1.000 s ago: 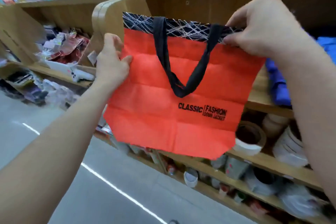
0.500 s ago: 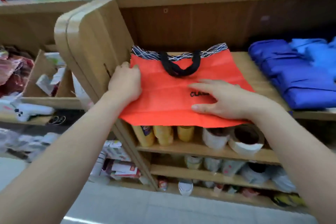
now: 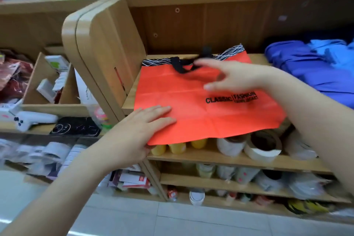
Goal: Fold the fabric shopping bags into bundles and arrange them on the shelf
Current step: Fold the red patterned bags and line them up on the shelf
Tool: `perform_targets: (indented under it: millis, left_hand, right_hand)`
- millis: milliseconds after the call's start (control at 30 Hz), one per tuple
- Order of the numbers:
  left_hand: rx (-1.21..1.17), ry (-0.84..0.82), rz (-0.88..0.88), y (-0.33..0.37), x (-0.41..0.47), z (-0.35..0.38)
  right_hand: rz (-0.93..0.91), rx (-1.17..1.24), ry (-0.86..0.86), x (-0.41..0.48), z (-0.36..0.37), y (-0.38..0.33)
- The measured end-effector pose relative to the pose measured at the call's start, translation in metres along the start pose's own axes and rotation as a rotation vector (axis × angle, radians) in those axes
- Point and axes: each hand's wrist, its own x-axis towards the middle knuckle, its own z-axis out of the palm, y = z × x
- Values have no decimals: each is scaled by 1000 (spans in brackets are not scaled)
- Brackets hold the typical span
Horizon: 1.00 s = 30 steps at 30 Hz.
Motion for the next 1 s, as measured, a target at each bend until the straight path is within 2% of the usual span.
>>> perform_targets:
  millis: [133, 200, 233, 267, 367, 433, 467, 600, 700, 767, 833, 867, 933, 1000]
  left_hand:
    - [-521, 177, -172, -3, 7, -11]
    - [-750, 286, -284, -2, 11, -18]
    - [-789, 354, -341, -3, 16, -20]
    - [-773, 416, -397, -4, 21, -22]
    - [-461, 541, -542, -7, 37, -24]
    - [-309, 577, -573, -6, 45, -23]
    - [-248, 576, -561, -5, 47, -22]
    - [-1, 543, -446, -7, 49, -14]
    - [189, 473, -181, -14, 51, -9]
    - [110, 257, -58, -15, 49, -11]
    - [0, 45, -109, -15, 43, -9]
    - [59, 5, -123, -15, 40, -6]
    - [150, 19, -121, -16, 36, 3]
    - [97, 66, -134, -17, 36, 3]
  right_hand:
    - [-52, 327, 398, 19, -8, -6]
    - [-28, 407, 411, 19, -9, -3]
    - [-8, 471, 369, 16, -10, 4]
    - [22, 561, 298, 10, -13, 7]
    - [73, 794, 56, -15, -21, 17]
    - [51, 856, -22, -36, -23, 25]
    - [40, 828, -28, -44, -22, 26]
    - [96, 272, 80, -48, -10, 25]
    - [161, 163, 204, -38, 9, 23]
    - [190, 51, 247, -36, 20, 26]
    - [248, -182, 267, -38, 24, 22]
    - [254, -334, 266, -41, 25, 17]
    - [143, -570, 287, -45, 32, 10]
    - [24, -560, 235, -51, 42, 7]
